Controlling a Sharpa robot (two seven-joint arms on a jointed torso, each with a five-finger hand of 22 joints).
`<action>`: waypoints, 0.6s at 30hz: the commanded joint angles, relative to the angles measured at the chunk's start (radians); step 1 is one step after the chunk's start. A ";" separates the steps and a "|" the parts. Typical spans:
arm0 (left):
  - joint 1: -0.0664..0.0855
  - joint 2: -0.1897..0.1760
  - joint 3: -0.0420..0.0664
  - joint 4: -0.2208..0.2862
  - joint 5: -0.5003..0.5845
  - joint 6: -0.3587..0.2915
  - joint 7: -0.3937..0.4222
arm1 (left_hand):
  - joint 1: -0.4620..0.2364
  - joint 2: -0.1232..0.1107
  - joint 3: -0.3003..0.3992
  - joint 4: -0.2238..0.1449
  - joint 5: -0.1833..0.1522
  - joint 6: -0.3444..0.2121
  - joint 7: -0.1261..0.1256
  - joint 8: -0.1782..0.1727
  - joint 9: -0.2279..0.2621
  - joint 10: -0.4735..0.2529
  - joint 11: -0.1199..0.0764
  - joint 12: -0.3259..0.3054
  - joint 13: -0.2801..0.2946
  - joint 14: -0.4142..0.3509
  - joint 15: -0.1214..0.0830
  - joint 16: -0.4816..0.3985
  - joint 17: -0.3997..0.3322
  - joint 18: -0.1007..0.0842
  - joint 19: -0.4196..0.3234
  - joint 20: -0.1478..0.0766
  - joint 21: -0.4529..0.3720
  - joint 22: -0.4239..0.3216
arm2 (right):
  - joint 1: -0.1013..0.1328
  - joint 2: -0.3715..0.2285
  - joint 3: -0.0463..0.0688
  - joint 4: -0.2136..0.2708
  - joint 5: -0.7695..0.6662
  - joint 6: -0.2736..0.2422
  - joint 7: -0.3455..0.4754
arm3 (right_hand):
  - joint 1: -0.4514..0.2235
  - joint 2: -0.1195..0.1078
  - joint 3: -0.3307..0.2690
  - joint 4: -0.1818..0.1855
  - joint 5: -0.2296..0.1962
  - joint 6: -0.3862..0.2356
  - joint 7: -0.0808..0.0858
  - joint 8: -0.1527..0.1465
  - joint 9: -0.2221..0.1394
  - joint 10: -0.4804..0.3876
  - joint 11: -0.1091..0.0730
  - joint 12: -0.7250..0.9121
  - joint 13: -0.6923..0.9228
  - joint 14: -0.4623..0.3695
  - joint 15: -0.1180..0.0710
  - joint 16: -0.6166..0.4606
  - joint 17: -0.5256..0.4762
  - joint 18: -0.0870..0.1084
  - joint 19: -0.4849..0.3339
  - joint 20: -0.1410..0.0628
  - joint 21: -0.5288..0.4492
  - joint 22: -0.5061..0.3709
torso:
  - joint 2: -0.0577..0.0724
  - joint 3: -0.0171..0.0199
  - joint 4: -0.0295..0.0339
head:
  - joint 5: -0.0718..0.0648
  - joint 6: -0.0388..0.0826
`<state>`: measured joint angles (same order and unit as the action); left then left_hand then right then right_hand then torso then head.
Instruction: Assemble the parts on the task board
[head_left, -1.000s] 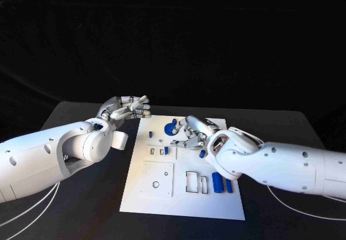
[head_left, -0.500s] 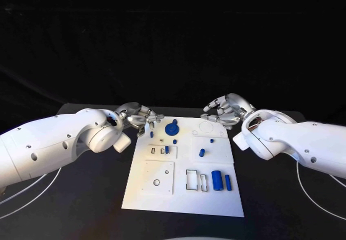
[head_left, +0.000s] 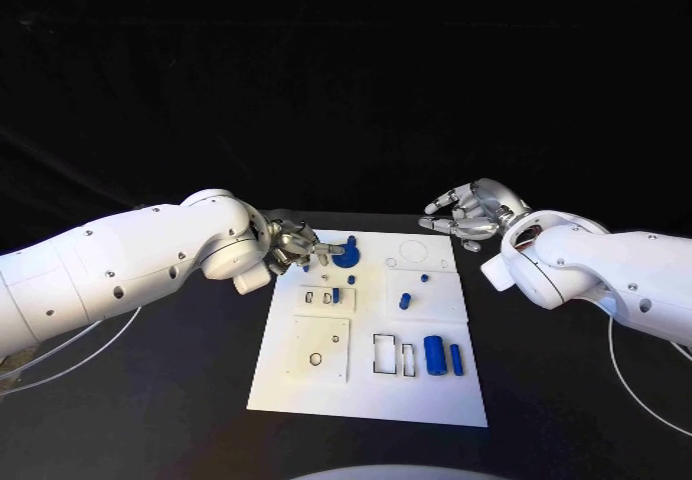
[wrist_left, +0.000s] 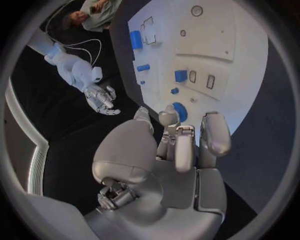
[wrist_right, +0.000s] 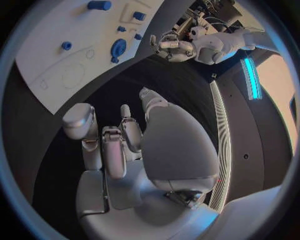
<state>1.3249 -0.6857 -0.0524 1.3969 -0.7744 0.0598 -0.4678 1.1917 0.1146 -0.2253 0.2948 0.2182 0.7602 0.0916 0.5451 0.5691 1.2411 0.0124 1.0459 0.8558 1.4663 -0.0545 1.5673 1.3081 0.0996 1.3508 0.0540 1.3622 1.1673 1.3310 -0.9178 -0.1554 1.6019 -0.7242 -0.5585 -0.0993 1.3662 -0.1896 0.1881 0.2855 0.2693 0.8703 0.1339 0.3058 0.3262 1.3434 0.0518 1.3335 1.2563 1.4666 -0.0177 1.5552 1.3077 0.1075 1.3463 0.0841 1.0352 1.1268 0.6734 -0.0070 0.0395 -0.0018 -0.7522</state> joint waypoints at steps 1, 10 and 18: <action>0.011 0.024 -0.005 -0.019 -0.029 0.096 -0.113 | 0.017 0.029 -0.017 -0.001 0.005 -0.017 0.009 -0.011 -0.015 -0.106 0.009 -0.121 -0.142 0.099 0.014 -0.005 0.244 -0.036 0.050 0.014 0.052 0.093 | 0.000 0.000 0.000 -0.003 0.005 0.027 -0.002 | -0.004 -0.004 0.007 0.000 0.004 -0.006 -0.002 0.003 0.002 -0.009 -0.002 -0.004 -0.001 0.090 -0.003 -0.005 0.210 0.015 -0.006 -0.001 -0.005 -0.001 | -0.001 0.0012 -0.0010 | 0.003 -0.006; 0.027 0.073 -0.014 -0.055 -0.015 0.182 -0.182 | 0.151 0.074 -0.009 -0.004 0.032 -0.061 0.020 -0.007 -0.045 -0.135 0.017 -0.112 -0.145 0.089 0.018 -0.031 0.201 -0.053 0.109 0.021 0.105 0.190 | 0.000 -0.002 0.000 -0.007 -0.004 0.030 -0.017 | -0.005 -0.006 0.006 0.001 0.004 -0.007 -0.002 0.004 0.002 -0.008 -0.002 -0.004 -0.001 0.090 -0.003 -0.006 0.210 0.015 -0.006 -0.001 -0.007 -0.002 | 0.002 0.0009 -0.0004 | 0.004 -0.016; 0.032 0.107 -0.024 -0.078 -0.048 0.250 -0.206 | 0.106 0.100 -0.024 -0.003 -0.001 -0.040 0.007 0.048 -0.033 0.037 0.006 0.162 0.163 0.104 0.012 0.003 0.263 -0.087 0.188 0.015 0.183 0.347 | 0.000 -0.004 0.000 -0.010 -0.011 0.034 -0.028 | -0.006 -0.006 0.006 0.001 0.004 -0.008 -0.002 0.004 0.002 -0.007 -0.002 -0.004 0.000 0.090 -0.003 -0.006 0.210 0.015 -0.005 -0.001 -0.006 -0.001 | 0.002 0.0008 0.0004 | 0.007 -0.026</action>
<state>1.3545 -0.5848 -0.0763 1.3230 -0.8000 0.2452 -0.6412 1.3036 0.2140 -0.2456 0.2910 0.2152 0.7149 0.0978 0.5881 0.5352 1.2728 0.0180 1.2036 1.0138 1.4651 -0.0386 1.5674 1.3079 0.0292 1.4620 0.0720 1.5403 1.3083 1.3313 -0.9219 -0.1558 1.5917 -0.7228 -0.5435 -0.1168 1.3662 -0.1896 0.1881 0.2855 0.2693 0.8702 0.1339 0.3057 0.3272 1.3399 0.0483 1.3335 1.2561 1.4666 -0.0178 1.5552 1.3075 0.1075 1.3463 0.0841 1.0355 1.1254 0.6752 -0.0053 0.0399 0.0034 -0.7749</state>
